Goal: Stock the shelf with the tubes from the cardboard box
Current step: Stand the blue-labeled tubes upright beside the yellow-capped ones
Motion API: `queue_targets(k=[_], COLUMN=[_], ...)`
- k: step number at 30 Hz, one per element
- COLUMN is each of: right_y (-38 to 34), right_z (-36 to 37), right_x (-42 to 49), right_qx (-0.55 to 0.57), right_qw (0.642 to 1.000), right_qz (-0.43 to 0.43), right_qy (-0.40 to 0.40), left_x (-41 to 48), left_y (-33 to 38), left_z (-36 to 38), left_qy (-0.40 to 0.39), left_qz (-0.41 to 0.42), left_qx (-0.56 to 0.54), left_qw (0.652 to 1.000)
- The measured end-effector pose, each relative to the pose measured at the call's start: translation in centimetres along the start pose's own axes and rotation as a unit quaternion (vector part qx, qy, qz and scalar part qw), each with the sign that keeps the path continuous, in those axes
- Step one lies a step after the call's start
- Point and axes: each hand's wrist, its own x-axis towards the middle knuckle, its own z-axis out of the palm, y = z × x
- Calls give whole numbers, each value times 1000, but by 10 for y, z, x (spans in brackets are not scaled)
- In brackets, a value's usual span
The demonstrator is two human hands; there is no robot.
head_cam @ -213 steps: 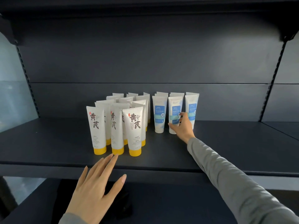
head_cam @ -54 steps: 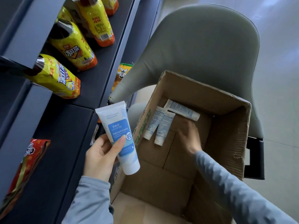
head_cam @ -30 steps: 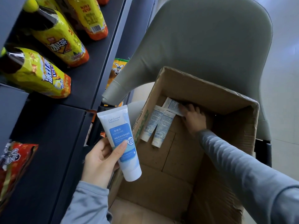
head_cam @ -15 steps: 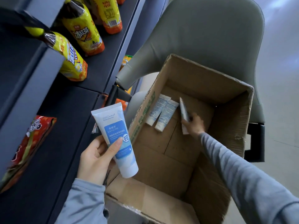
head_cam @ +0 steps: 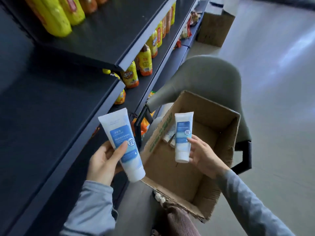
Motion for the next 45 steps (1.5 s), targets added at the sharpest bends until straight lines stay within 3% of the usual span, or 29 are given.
queue_targets(k=[8, 16, 21, 28, 36, 45], right_y=[-64, -110, -118, -109, -91, -91], right_z=[124, 243, 308, 374, 437, 503], right_x=[-93, -160, -194, -219, -232, -222], right_qx=[-72, -178, -184, -171, -177, -169], right_qw=[980, 926, 897, 892, 862, 838], right_qz=[-75, -178, -211, -194, -135, -118], right_qy=[-167, -280, -342, -370, -456, -505], left_x=[-77, -164, -218, -283, -347, -376], left_y=[103, 188, 230, 257, 258, 268], left_z=[-47, -98, -133, -189, -237, -246], left_qy=[43, 85, 137, 250, 376, 466], left_qz=[184, 327, 404, 452, 452, 458], left_qx=[34, 19, 33, 31, 28, 39], left_qw=[981, 941, 904, 856, 808, 756])
